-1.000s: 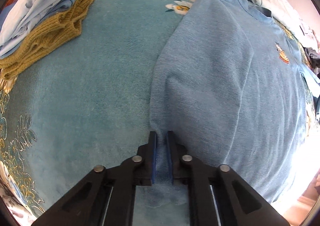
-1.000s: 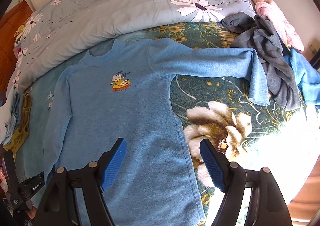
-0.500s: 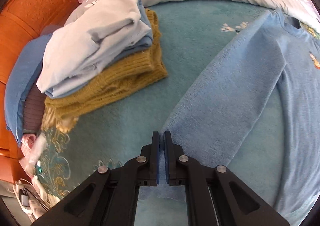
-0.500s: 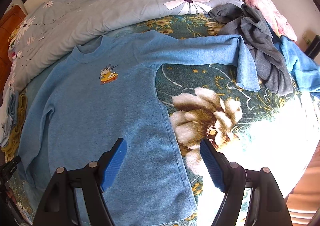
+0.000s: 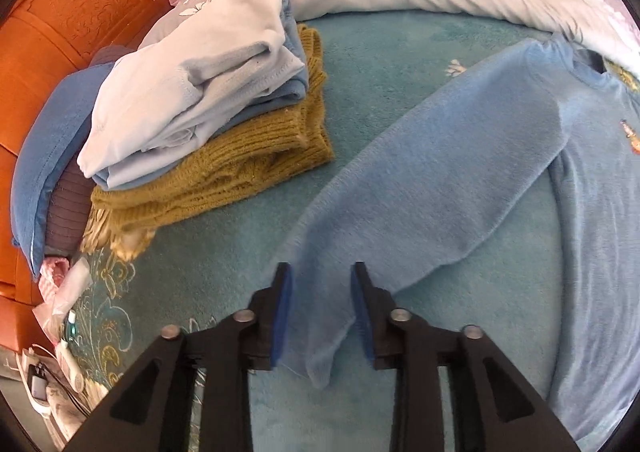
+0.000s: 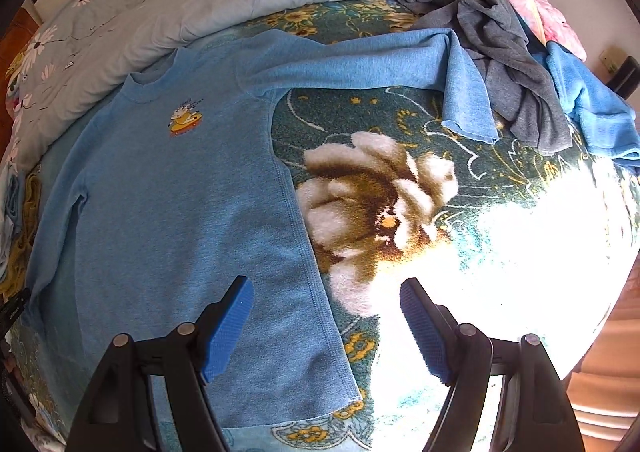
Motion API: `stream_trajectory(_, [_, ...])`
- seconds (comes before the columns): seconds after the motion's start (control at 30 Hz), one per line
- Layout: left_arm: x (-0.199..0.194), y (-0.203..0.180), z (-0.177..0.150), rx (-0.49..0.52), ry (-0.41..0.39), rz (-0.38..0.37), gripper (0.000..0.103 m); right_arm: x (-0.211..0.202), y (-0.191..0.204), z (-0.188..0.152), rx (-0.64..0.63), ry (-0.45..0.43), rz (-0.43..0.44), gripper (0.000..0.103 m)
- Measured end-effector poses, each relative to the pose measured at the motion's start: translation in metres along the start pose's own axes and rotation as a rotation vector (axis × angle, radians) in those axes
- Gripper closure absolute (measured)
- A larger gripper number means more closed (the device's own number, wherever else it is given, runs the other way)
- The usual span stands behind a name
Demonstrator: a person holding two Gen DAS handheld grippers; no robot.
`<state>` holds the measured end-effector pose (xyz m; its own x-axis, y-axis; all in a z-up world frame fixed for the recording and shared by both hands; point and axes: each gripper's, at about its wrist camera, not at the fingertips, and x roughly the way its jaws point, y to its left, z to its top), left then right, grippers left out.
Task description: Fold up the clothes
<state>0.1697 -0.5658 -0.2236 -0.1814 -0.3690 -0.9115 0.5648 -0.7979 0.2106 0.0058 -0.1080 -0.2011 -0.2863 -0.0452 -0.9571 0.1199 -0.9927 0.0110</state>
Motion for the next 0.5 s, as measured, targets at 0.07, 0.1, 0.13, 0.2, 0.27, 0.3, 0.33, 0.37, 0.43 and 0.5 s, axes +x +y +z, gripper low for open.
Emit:
stream_trajectory(0.07, [-0.013, -0.011, -0.008, -0.004, -0.016, -0.060, 0.032, -0.002, -0.004, -0.004, -0.004, 0.002, 0.016, 0.025])
stream_trajectory(0.1, [-0.019, -0.016, -0.012, -0.004, -0.023, -0.091, 0.025, -0.003, -0.006, -0.006, -0.008, 0.004, 0.023, 0.025])
stream_trajectory(0.13, [-0.025, -0.022, -0.016, -0.004, -0.030, -0.122, 0.021, -0.002, -0.007, -0.008, -0.016, 0.009, 0.032, 0.025])
stream_trajectory(0.2, [-0.036, -0.043, -0.025, 0.036, -0.028, -0.183, 0.019, -0.001, -0.009, -0.015, -0.037, 0.025, 0.058, 0.025])
stream_trajectory(0.27, [-0.044, -0.067, -0.036, 0.074, -0.006, -0.240, 0.018, 0.003, -0.009, -0.023, -0.074, 0.043, 0.081, 0.024])
stream_trajectory(0.3, [-0.047, -0.078, -0.042, 0.092, 0.007, -0.269, 0.018, 0.005, -0.009, -0.028, -0.093, 0.051, 0.092, 0.023])
stream_trajectory(0.33, [-0.045, -0.086, -0.048, 0.095, 0.028, -0.292, 0.018, 0.008, -0.010, -0.032, -0.109, 0.062, 0.102, 0.022])
stream_trajectory(0.37, [-0.041, -0.091, -0.055, 0.092, 0.053, -0.313, 0.018, 0.013, -0.012, -0.035, -0.118, 0.077, 0.110, 0.022])
stream_trajectory(0.43, [-0.033, -0.101, -0.067, 0.077, 0.101, -0.350, 0.018, 0.022, -0.017, -0.042, -0.134, 0.105, 0.126, 0.022])
stream_trajectory(0.5, [-0.028, -0.105, -0.076, 0.040, 0.130, -0.363, 0.018, 0.031, -0.023, -0.047, -0.133, 0.130, 0.145, 0.022])
